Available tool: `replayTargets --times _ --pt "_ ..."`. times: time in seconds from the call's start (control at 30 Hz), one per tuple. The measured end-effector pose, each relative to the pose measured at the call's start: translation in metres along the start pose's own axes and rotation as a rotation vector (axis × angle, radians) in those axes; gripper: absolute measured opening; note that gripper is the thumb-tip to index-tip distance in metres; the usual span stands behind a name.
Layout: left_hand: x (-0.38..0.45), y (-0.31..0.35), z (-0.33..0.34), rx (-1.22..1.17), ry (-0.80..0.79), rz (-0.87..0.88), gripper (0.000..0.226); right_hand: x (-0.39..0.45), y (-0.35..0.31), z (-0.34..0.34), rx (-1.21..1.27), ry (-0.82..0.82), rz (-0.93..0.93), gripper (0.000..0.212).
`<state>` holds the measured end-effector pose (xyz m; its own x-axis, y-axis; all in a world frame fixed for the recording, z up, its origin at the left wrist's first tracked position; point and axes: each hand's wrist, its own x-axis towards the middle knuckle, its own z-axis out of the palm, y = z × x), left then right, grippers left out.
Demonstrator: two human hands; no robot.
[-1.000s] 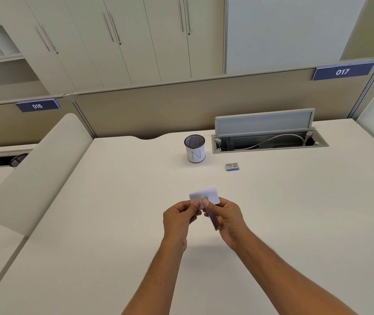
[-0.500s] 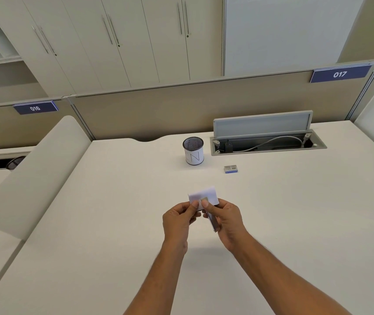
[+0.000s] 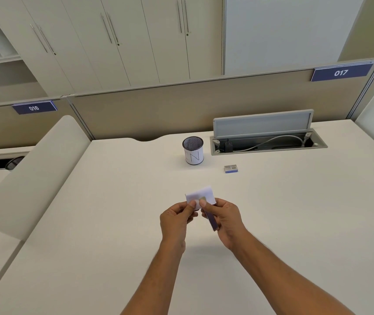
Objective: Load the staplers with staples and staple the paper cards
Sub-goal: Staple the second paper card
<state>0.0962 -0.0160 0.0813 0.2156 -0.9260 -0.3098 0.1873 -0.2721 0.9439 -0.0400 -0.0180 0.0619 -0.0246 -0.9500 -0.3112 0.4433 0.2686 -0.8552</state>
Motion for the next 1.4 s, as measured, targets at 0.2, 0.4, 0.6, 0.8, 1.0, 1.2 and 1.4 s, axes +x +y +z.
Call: replayTargets --times 0.2,0.4,0.6,0.8,1.0,1.2,1.4 --pt "-0.002 0.003 0.005 0.007 0.008 0.014 0.008 0.0 0.001 0.001 0.001 0.008 -0.019 0.043" --pt "-0.001 0.0 0.004 0.007 -0.008 -0.003 0.01 -0.001 -0.001 0.0 -0.052 0.029 -0.045 0.045" --pt "-0.003 -0.005 0.01 -0.027 -0.179 -0.065 0.045 -0.001 0.004 0.003 -0.063 0.081 -0.042 0.028" --pt "-0.007 -0.008 0.017 -0.257 -0.166 -0.119 0.041 -0.005 0.006 0.007 -0.052 0.084 -0.07 0.013" --pt "-0.009 0.003 0.015 -0.347 -0.248 -0.076 0.036 -0.011 -0.005 0.014 0.016 0.039 -0.1 0.013" --pt "-0.008 -0.006 0.022 -0.183 -0.151 -0.088 0.024 -0.008 0.004 0.004 -0.021 0.094 -0.034 0.016" --pt "-0.005 -0.006 0.02 -0.219 -0.155 -0.083 0.022 -0.009 -0.006 0.0 0.038 -0.023 -0.03 0.034"
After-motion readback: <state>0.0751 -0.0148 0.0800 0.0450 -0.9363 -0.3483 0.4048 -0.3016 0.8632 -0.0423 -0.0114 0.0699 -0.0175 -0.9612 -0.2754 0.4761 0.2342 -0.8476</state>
